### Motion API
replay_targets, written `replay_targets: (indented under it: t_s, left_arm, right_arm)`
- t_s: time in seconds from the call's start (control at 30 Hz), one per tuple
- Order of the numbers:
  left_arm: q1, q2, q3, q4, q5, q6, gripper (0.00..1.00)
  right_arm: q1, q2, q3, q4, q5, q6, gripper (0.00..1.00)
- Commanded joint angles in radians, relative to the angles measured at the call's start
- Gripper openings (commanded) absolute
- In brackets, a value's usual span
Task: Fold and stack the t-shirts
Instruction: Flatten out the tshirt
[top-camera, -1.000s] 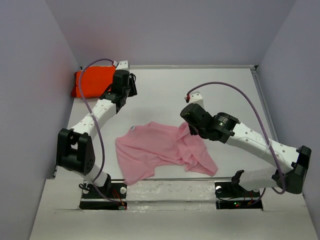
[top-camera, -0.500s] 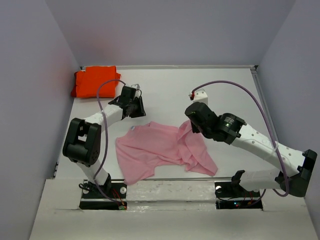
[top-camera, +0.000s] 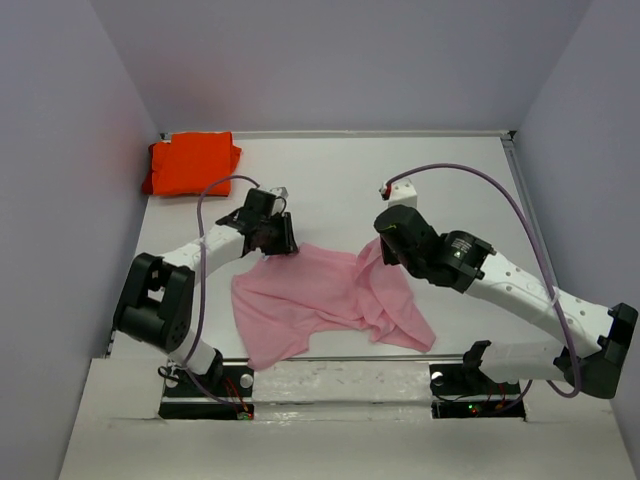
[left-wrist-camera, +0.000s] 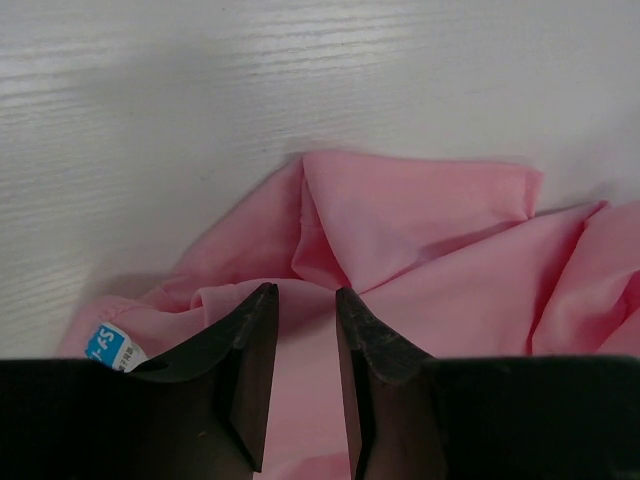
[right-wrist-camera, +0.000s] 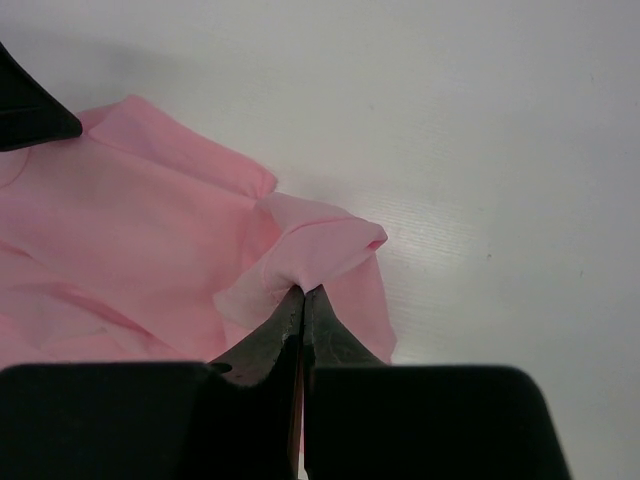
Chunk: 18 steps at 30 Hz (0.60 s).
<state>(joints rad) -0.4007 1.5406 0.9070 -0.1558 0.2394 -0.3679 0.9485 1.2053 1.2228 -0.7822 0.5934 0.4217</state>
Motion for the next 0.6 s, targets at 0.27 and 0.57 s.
replay_targets:
  t_s: [0.27, 0.57]
  left_arm:
    - [-0.056, 0.102, 0.059, 0.056, 0.083, 0.015, 0.40]
    - [-0.066, 0.156, 0.134, 0.055, 0.075, 0.024, 0.40]
  right_arm:
    - [-0.023, -0.018, -0.057, 0.074, -0.006, 0.005, 0.00]
    - [-0.033, -0.024, -0.085, 0.081, -0.026, 0.003, 0.00]
